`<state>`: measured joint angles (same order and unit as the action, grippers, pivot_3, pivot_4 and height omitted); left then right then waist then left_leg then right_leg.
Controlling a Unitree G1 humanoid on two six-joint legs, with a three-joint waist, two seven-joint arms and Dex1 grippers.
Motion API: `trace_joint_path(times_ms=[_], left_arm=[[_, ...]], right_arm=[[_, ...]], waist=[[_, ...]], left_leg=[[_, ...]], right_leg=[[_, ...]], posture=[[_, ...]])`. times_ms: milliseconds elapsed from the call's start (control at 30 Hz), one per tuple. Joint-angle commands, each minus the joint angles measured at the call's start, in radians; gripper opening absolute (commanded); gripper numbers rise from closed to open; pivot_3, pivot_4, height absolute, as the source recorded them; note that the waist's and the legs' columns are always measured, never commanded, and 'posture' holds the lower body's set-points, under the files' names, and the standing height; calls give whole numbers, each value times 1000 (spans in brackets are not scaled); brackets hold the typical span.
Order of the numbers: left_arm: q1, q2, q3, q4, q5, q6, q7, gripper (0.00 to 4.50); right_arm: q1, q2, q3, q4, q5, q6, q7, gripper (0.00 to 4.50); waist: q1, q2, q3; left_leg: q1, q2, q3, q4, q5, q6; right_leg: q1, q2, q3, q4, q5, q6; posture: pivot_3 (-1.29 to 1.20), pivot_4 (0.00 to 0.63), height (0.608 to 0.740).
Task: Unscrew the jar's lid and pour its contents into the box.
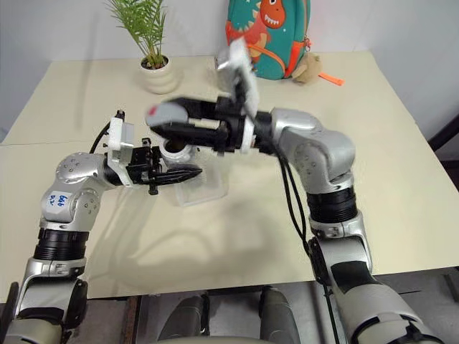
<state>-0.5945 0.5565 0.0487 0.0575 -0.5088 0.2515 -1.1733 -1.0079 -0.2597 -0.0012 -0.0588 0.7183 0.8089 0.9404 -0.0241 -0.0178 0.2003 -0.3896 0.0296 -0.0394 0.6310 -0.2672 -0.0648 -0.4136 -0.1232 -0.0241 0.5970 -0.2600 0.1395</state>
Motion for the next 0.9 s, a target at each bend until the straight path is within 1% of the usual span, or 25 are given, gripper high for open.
trace_joint_path(times_ms=[33,100,167,233,300,367,433,533,667,733,767,867,900], left_arm=[[9,9,12,-19,-8,-1,-2,1920],[11,10,15,-21,-10,0,-1,1920],[12,12,21,-20,-13,1,1,1920],[11,13,27,-14,-15,0,3,1920],[12,14,35,-13,-21,5,4,1920],[6,13,43,-5,-28,11,4,1920],[-6,12,47,7,-33,20,4,1920],[-29,9,50,25,-39,32,1,1920],[-51,4,50,41,-43,44,-1,1920],[-60,2,49,48,-42,48,0,1920],[-63,2,49,50,-43,53,0,1920],[-70,1,54,54,-52,67,-3,1920],[-73,2,56,57,-55,72,-5,1920]], right_arm=[[53,-62,-66,-48,9,0,-47,2582],[111,-110,-77,-55,-23,-31,-59,2582],[194,-180,-73,-55,-93,-89,-65,2582],[282,-242,-65,-39,-165,-170,-56,2582],[366,-274,-76,9,-222,-259,-62,2582],[439,-268,-113,107,-255,-346,-88,2582],[480,-261,-123,188,-280,-394,-107,2582],[510,-244,-99,283,-350,-531,-107,2582],[515,-212,-121,348,-346,-587,-106,2582],[522,-208,-133,347,-332,-587,-105,3249],[529,-211,-139,329,-317,-574,-97,3496],[560,-237,-158,246,-277,-533,-77,4490],[572,-248,-165,218,-273,-525,-77,4490]], waist=[[6,-1,0],[12,-1,0],[18,-1,0],[25,-1,0],[23,-1,0],[21,-1,0],[18,-1,0],[15,-1,0],[11,-1,0],[12,-1,0],[12,-1,0],[18,-1,0],[20,-1,0]], left_leg=[[0,0,0,0,0,0],[0,0,0,1,0,1],[0,0,0,0,0,1],[0,0,0,0,-1,1],[-1,0,1,0,-1,1],[0,0,2,0,-1,3],[1,0,4,0,-1,3],[2,0,6,0,-1,3],[3,0,7,1,-1,2],[3,0,7,1,-1,2],[3,0,7,1,-1,2],[3,0,7,1,-1,2],[2,0,7,1,-1,2]], right_leg=[[0,0,0,0,0,0],[0,0,0,0,0,0],[0,0,0,0,0,0],[0,0,0,-1,0,0],[0,0,1,-2,0,1],[0,0,2,-2,1,1],[0,0,3,-2,1,1],[0,0,5,-2,1,1],[0,0,6,-1,2,2],[1,0,7,-1,2,2],[1,0,7,-2,2,2],[1,0,7,-2,2,2],[1,0,6,-3,2,2]], posture=[[0,150,740],[0,150,740],[0,150,740],[0,150,740],[0,150,740],[0,150,740],[0,150,740],[0,150,740],[0,150,740],[0,150,740],[0,150,740],[0,150,740],[0,150,740]])
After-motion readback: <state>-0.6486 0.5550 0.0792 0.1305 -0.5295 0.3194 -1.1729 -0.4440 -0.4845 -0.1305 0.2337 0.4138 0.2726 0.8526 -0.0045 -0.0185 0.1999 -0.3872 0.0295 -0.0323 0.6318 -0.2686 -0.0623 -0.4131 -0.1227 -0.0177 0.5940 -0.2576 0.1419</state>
